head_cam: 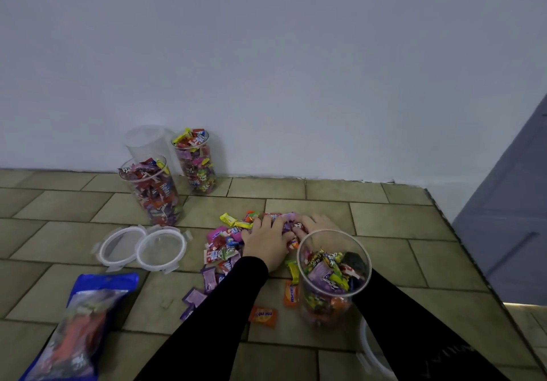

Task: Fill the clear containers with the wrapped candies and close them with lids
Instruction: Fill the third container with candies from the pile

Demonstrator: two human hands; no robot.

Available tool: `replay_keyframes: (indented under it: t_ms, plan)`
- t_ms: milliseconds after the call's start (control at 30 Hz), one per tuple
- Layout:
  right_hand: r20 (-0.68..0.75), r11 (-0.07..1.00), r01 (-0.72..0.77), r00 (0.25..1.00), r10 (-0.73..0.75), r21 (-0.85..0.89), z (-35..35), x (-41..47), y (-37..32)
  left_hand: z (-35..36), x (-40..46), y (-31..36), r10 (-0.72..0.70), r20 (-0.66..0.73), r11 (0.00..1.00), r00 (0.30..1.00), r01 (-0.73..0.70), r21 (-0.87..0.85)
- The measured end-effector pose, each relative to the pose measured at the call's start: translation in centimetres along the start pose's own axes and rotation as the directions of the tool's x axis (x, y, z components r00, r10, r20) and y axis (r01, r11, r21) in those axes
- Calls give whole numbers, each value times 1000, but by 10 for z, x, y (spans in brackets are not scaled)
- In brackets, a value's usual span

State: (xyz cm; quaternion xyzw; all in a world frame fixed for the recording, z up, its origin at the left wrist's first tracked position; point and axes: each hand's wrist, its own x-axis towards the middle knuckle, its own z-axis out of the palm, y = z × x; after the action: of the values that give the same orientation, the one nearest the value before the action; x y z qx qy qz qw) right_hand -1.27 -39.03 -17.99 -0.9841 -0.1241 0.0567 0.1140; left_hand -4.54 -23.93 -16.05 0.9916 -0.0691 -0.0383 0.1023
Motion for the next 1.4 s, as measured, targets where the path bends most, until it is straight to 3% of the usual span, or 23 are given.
replay_keyframes:
  t_ms: [233,400,500,567,733,967,1200,1300,1400]
  plan:
    - [4,954,-124,992,127,273,-7,-9,-4,-3,2,-2,-1,46,998,999,3,-61]
    - [-120,918,-111,978,168,381,-7,-19,-2,-13,2,1,17,48,999,999,-15,-50]
    - [-261,895,-4,956,134,445,-11,-30,5,-16,-5,5,25,-23,998,999,-27,-65]
    - [-361,816,47,910,203,577,-18,-41,3,-18,-10,7,36,-59,997,998,-41,-72]
    - [-314,568,80,891,328,819,-34,-49,-3,-30,-16,12,78,-155,985,985,-101,-144]
    - [-410,558,173,849,332,811,-74,-67,-6,-49,-21,24,-9,-228,935,974,-73,-348]
    - [-444,415,273,803,399,868,-100,-76,-17,-73,-40,41,-113,-349,677,930,-185,-712]
    - [-457,384,311,801,387,869,-111,-85,-25,-87,-46,48,-151,-414,570,898,-263,-778]
    - [-447,285,352,786,427,891,-124,-95,-37,-98,-55,54,-211,-448,439,869,-326,-837]
